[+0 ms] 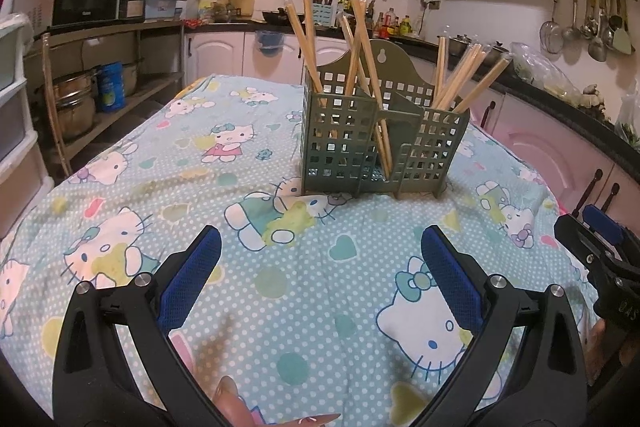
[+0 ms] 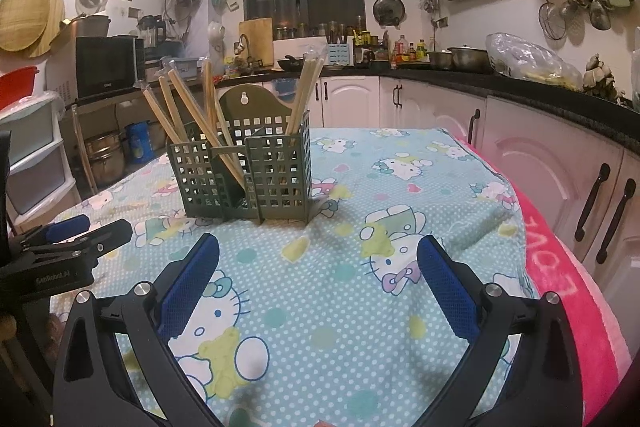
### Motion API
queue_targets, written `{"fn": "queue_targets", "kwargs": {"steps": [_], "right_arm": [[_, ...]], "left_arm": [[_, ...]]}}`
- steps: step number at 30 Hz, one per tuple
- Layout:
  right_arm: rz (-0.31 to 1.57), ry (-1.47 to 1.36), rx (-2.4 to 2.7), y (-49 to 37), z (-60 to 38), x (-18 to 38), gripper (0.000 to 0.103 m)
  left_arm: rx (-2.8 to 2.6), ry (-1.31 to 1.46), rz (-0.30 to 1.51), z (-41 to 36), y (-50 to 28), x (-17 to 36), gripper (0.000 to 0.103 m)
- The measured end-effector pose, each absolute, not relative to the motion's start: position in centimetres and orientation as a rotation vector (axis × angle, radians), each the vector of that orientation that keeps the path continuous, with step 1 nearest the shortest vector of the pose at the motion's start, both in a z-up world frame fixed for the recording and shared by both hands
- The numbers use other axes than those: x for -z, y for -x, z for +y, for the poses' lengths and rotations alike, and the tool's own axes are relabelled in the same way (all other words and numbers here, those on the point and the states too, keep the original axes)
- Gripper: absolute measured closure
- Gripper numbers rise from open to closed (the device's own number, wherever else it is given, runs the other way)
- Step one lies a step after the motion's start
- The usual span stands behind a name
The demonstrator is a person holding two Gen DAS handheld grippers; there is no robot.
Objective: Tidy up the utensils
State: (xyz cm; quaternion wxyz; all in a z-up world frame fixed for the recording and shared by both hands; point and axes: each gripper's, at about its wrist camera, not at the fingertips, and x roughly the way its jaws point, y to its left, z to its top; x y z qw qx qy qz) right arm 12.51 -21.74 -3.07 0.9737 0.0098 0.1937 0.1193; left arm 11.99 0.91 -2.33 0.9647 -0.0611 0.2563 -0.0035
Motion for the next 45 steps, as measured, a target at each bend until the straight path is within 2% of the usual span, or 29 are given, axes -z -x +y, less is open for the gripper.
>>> {"fn": "queue_targets", "kwargs": {"steps": [45], "right_arm": [[0.401, -0.014, -0.241, -12.75, -21.53, 3.39, 0.006]], "left_arm": [[-0.003, 0.14, 0.519, 1.23, -11.81, 2.22, 0.011]]}}
